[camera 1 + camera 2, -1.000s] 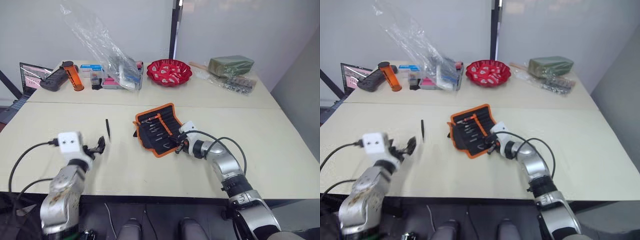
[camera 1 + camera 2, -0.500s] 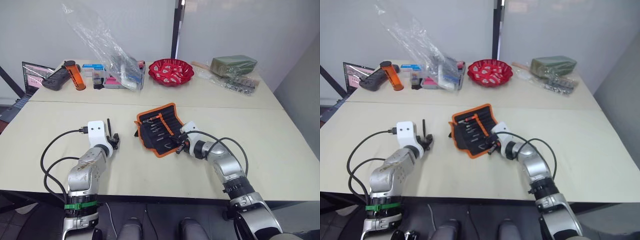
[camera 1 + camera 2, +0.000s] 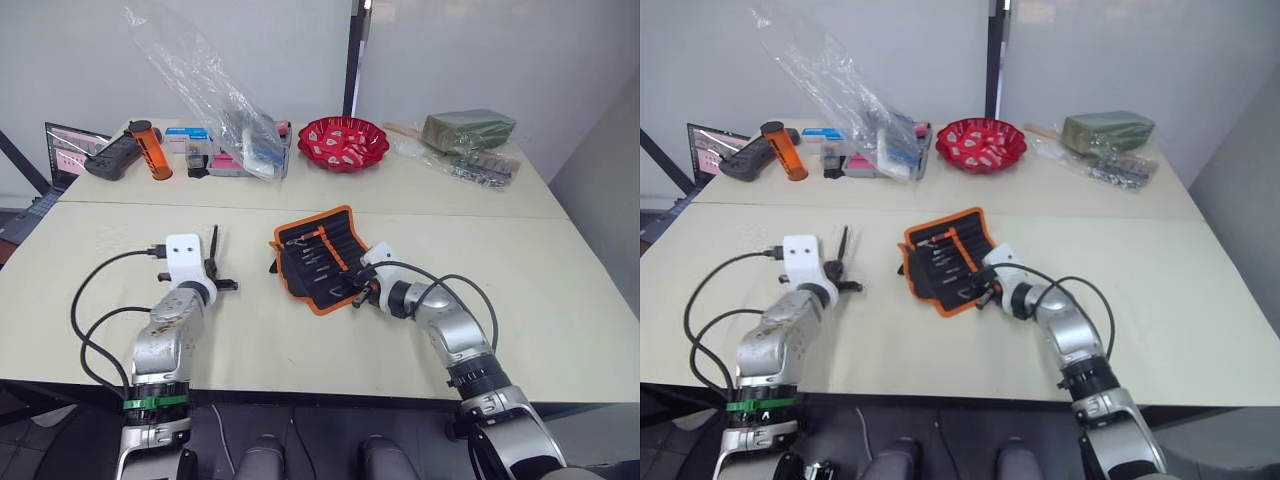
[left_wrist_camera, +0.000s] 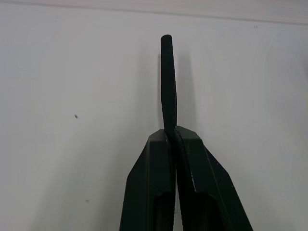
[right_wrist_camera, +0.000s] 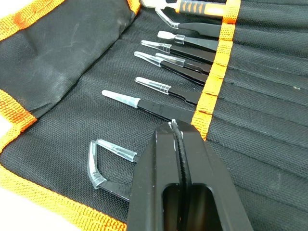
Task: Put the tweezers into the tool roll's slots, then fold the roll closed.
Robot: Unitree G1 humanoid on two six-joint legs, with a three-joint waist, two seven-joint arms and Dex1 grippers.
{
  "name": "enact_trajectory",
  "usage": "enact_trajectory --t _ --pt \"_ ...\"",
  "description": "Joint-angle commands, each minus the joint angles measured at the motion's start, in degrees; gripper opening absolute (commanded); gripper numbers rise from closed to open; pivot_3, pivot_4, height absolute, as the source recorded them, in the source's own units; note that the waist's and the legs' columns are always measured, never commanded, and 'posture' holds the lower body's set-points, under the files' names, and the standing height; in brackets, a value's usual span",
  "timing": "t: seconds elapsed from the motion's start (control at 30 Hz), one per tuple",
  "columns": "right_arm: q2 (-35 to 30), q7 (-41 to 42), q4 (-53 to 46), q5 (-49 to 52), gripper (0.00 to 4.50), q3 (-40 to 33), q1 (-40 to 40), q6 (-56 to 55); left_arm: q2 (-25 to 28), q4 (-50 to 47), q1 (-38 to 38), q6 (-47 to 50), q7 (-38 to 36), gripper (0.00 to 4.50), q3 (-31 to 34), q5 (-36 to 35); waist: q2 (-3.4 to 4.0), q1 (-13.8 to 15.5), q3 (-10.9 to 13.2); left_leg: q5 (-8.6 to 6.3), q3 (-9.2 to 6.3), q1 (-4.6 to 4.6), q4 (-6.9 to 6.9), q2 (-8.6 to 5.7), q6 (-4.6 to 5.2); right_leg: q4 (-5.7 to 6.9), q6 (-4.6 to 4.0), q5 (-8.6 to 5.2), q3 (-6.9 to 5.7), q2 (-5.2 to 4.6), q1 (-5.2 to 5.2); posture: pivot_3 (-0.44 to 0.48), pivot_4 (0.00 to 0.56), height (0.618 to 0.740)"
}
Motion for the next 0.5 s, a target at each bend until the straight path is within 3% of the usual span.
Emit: enact_trajectory --t 0.03,0.33,0.5 --pt "-1.4 -1.6 1.0 -0.2 0.0 -2.0 3.2 1.7 3.4 -4.0 -1.4 -2.6 -4.4 0.03 1.5 -1.5 0.03 0.1 0.0 0.0 0.0 -0.02 0.0 -0.01 0.0 -0.01 0.0 0.0 0.0 -0.01 0.0 0.0 0.15 0.74" --pt "-1.5 -3.3 -6.7 2.8 0.0 -5.9 5.4 1.5 9.8 -6.4 -6.9 -1.3 -19.1 0.03 -3.1 -6.8 0.13 0.0 0.9 0.03 -0.02 -0.21 0.04 -0.02 -0.03 0.0 0.02 0.0 -0.03 -0.02 -0.14 0.0 0.15 0.74" --pt "-2.4 -3.7 -8.5 2.5 0.0 -5.9 7.1 3.2 13.2 -7.5 -10.7 2.0 -28.6 0.03 -8.7 -9.6 0.22 -0.1 0.9 0.16 -0.04 -0.95 0.07 -0.02 -0.22 0.24 -0.39 0.26 -0.02 -0.01 -0.96 0.0 0.15 0.74"
